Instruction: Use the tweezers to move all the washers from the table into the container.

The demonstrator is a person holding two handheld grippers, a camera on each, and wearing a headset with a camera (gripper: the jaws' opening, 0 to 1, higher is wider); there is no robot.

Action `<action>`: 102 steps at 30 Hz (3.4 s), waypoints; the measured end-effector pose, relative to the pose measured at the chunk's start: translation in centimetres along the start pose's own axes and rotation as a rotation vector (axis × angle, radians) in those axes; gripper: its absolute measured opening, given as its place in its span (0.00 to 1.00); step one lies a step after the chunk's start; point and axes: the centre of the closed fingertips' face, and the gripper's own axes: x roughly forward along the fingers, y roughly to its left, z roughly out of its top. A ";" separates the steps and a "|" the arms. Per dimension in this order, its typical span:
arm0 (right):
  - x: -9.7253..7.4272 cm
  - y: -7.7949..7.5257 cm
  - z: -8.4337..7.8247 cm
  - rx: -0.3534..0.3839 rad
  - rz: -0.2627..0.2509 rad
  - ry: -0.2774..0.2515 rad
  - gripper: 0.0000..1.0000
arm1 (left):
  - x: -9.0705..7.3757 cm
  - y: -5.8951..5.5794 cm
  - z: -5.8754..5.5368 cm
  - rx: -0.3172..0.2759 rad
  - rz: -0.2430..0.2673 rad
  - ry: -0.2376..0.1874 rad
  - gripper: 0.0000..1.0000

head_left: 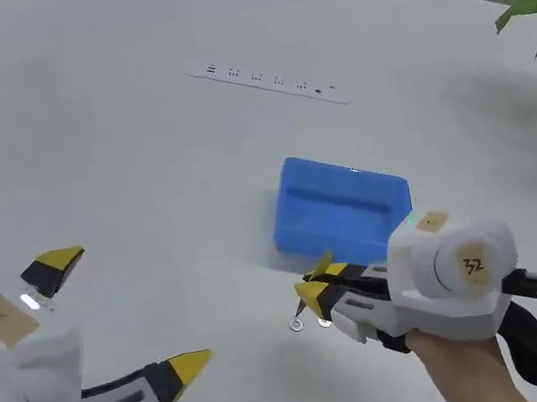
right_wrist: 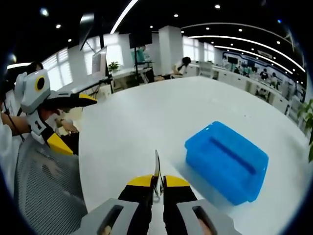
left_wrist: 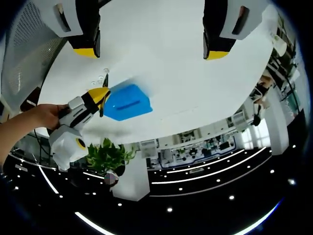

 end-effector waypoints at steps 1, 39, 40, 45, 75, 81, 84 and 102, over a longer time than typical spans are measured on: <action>0.0 0.0 -0.1 0.001 -0.001 0.002 0.03 | 0.1 0.1 -0.2 -0.003 0.004 0.006 0.89; -1.6 0.3 0.1 -0.006 -0.032 0.030 0.01 | 0.2 0.1 -1.7 0.062 0.012 0.082 0.87; -1.7 0.4 0.2 -0.006 -0.033 0.028 0.01 | 0.2 0.1 -1.7 0.063 0.011 0.081 0.87; -2.4 0.6 0.6 -0.006 -0.036 0.025 0.01 | 0.2 0.1 -1.7 0.065 0.005 0.081 0.87; -4.2 -1.2 4.5 0.007 -0.059 -0.021 0.01 | 0.5 -0.3 -2.8 0.055 -0.020 0.137 0.87; -4.0 -1.6 5.0 0.009 -0.057 -0.025 0.01 | 0.5 -0.4 -3.0 0.052 -0.028 0.146 0.86; -4.0 -2.0 5.3 0.003 -0.063 -0.026 0.01 | 0.6 -0.4 -3.1 0.053 -0.028 0.149 0.86; -2.5 -5.4 7.5 0.001 -0.102 -0.053 0.02 | 0.7 -0.9 -3.5 0.054 -0.057 0.173 0.85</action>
